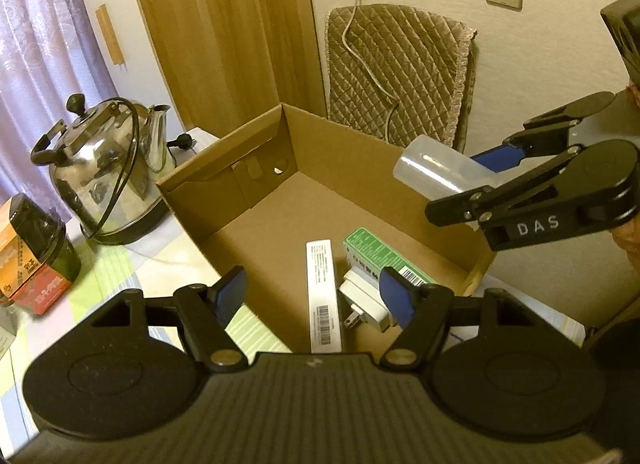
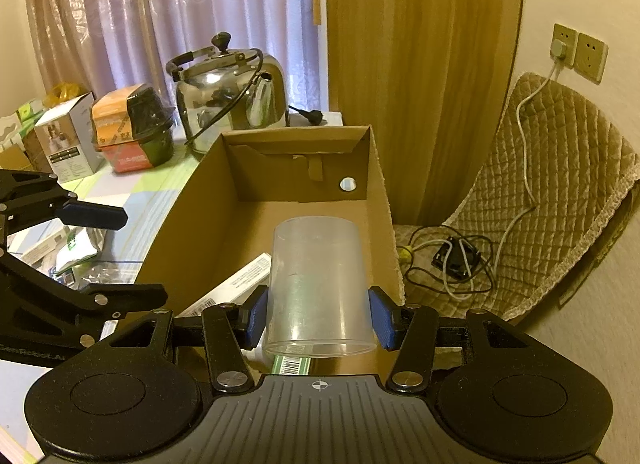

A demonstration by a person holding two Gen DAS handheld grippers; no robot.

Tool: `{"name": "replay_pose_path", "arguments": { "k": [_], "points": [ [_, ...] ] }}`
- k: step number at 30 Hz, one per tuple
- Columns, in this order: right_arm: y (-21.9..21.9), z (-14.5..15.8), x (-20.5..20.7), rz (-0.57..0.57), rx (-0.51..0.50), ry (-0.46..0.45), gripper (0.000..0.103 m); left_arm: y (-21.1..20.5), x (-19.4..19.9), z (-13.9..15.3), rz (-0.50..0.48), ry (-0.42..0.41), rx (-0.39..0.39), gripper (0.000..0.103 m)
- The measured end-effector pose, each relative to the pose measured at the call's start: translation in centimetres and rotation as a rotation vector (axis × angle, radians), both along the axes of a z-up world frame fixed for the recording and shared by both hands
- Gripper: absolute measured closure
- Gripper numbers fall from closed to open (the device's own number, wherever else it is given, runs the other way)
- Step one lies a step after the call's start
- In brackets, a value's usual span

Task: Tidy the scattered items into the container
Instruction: 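Release the night light into the box with the left tool while the right tool holds the cup, then open the right tool to drop the clear cup into the cardboard box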

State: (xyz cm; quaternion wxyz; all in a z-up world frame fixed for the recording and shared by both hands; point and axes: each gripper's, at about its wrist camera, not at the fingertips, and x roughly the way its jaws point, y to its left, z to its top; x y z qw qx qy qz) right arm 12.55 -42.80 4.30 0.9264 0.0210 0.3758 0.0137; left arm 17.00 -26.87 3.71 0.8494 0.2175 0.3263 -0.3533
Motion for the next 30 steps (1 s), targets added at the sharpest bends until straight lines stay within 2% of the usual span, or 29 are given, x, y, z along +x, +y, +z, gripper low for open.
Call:
{"name": "replay_pose_path", "arguments": {
  "k": [23,26,30],
  "points": [
    [2.2,0.3,1.2,0.047,-0.009,-0.014,0.048,2.5,0.2,0.2,0.036,-0.003,-0.023,0.034],
    [2.8,0.3,1.4,0.074,-0.044,-0.019,0.047,2.9,0.2,0.3,0.041,0.001,-0.028,0.034],
    [3.0,0.5,1.4,0.064,-0.044,-0.025,0.047,3.5,0.0,0.3,0.052,0.002,-0.028,0.034]
  ]
}}
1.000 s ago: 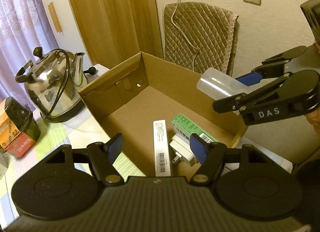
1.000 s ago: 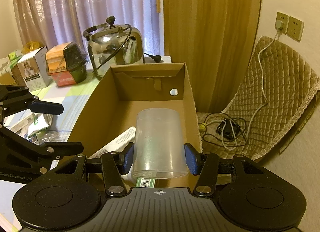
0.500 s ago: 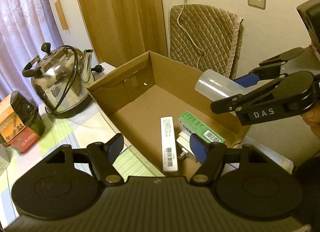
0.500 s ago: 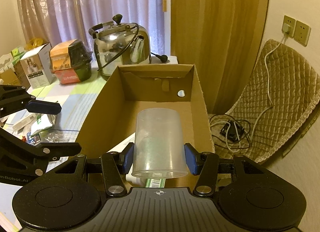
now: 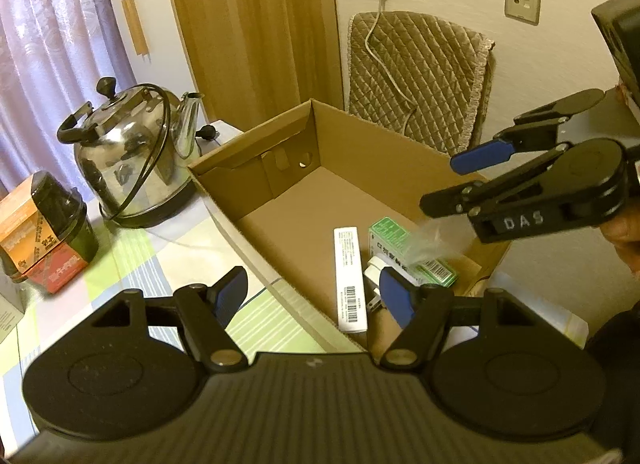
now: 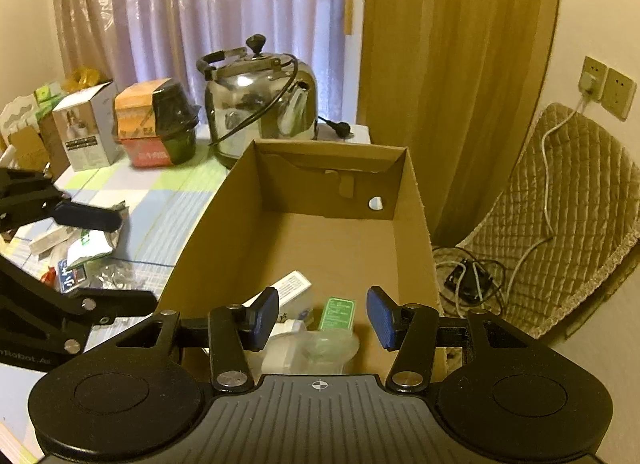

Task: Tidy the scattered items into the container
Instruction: 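Open the right tool to drop the clear cup into the cardboard box, then move both open tools away from the box toward the items on the table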

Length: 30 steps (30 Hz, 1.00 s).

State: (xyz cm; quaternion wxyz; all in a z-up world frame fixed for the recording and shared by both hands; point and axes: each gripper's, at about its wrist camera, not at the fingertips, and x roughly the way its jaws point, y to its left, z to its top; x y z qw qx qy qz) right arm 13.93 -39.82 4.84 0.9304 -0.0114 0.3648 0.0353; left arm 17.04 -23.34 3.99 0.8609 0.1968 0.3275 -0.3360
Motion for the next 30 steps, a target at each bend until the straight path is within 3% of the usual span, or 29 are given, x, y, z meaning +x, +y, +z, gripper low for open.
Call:
{"name": "replay_pose_path", "arguments": {
  "k": [24,25,26,27,30],
  "points": [
    [2.0,3.0,-2.6,-0.028,0.037,-0.025,0.047,7.4,-3.8,1.6,0.096,-0.022,-0.008,0.033],
    [2.3,3.1,-2.9,-0.028,0.036,-0.026,0.044,8.0,-4.1,1.7,0.103,-0.023,-0.007,0.033],
    [2.6,3.3,-3.2,-0.031,0.037,-0.033,0.018,8.5,-4.4,1.8,0.112,-0.024,-0.008,0.033],
    [2.9,3.4,-3.6,-0.033,0.035,-0.050,0.007,9.1,-4.8,1.9,0.121,-0.023,-0.010,0.033],
    [4.4,3.7,-4.4,-0.001,0.012,-0.059,0.007,11.0,-5.7,2.1,0.150,-0.024,-0.011,0.033]
  ]
}}
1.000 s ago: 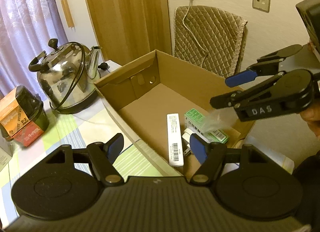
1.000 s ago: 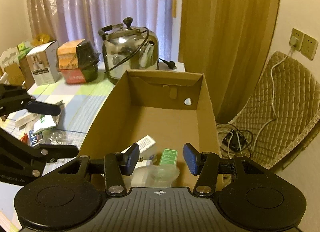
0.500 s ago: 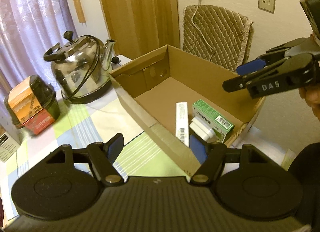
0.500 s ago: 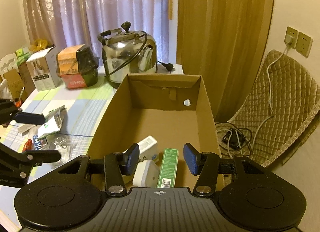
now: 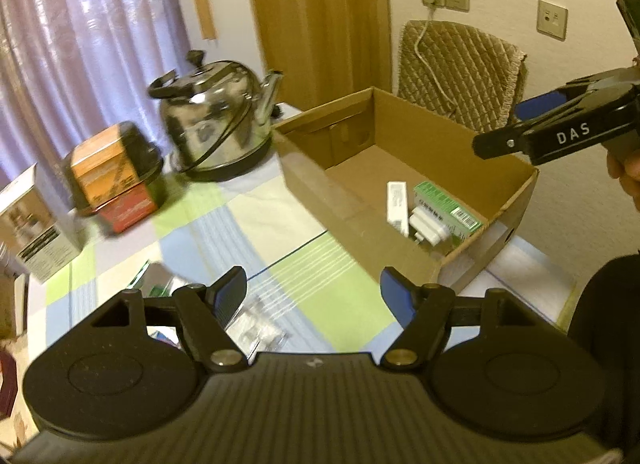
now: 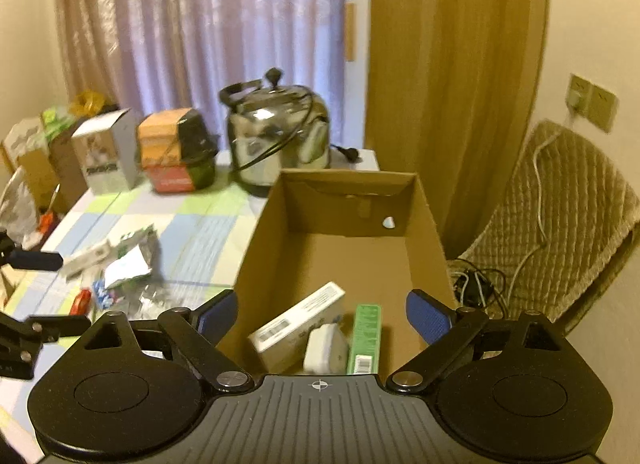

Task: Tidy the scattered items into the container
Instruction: 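Move both open tools away from the box toward the items on the table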

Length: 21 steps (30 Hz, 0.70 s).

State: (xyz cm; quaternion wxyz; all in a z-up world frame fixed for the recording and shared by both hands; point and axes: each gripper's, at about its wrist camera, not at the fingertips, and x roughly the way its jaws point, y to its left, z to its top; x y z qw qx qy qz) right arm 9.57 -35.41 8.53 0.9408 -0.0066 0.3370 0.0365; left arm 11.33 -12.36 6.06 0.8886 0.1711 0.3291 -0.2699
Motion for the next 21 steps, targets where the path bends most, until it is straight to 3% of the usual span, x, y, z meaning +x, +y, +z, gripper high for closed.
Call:
{"name": "replay_pose_path", "arguments": {
  "k": [14,18,21],
  "points": [
    [7.1,0.4,-1.9,0.108,0.000,0.035,0.007,9.0,-4.4,-1.8,0.204,0.044,-0.019,0.021],
    [8.9,0.0,-2.5,0.142,0.026,0.048,0.007,10.7,-5.6,-2.4,0.248,0.020,-0.003,0.007],
    [10.4,-0.5,-3.0,0.179,0.038,0.058,0.007,11.9,-6.4,-3.0,0.276,0.023,0.001,0.004]
  ]
}}
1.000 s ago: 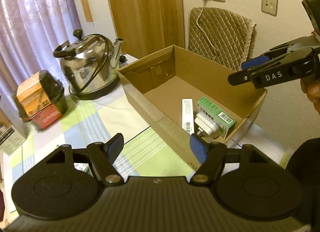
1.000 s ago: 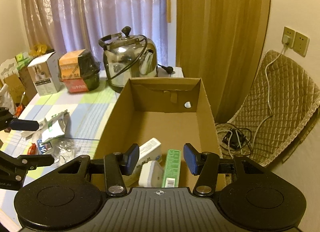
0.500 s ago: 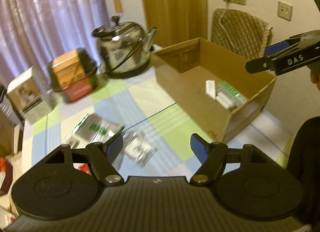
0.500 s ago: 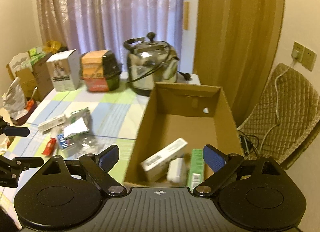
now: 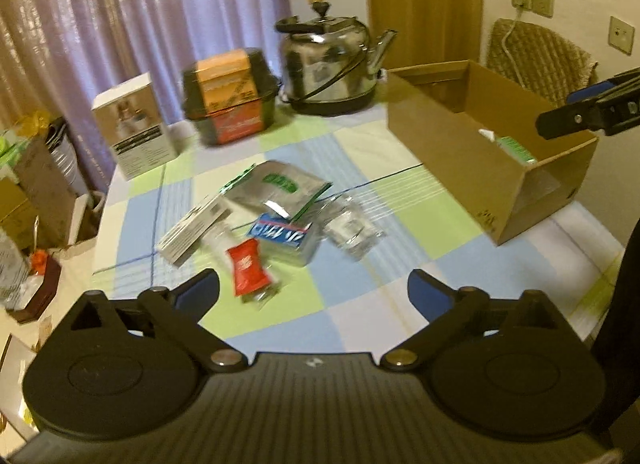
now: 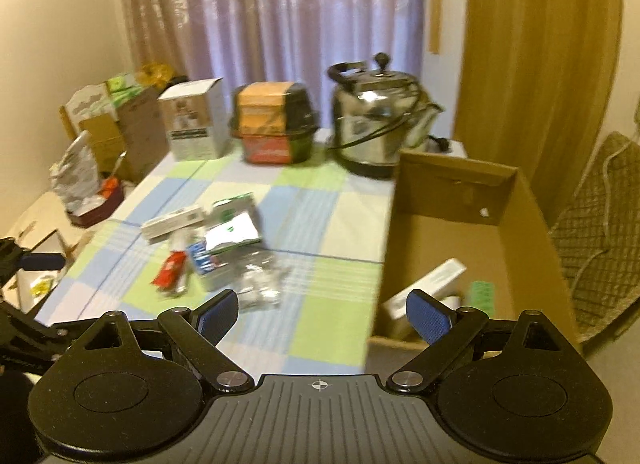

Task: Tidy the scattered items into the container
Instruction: 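Move both open tools away from the box toward the items on the table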

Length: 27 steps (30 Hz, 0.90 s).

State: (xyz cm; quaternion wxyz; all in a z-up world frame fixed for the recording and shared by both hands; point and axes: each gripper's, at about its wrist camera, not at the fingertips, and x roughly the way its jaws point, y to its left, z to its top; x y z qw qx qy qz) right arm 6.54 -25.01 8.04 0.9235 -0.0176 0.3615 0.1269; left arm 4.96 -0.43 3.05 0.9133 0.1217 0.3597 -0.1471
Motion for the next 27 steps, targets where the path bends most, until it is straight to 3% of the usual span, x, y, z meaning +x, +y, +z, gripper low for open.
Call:
{"name": "replay_pose_path", "arguments": {
  "k": [16,27],
  "points": [
    [4.6,-4.5,0.5,0.105,0.030,0.096,0.007,3.8,1.9,-2.8,0.123,0.066,0.000,0.001],
    [5.8,-8.1,3.9,0.139,0.025,0.150,0.007,3.4,6.7,-4.9,0.155,0.076,-0.002,0.001]
  ]
}}
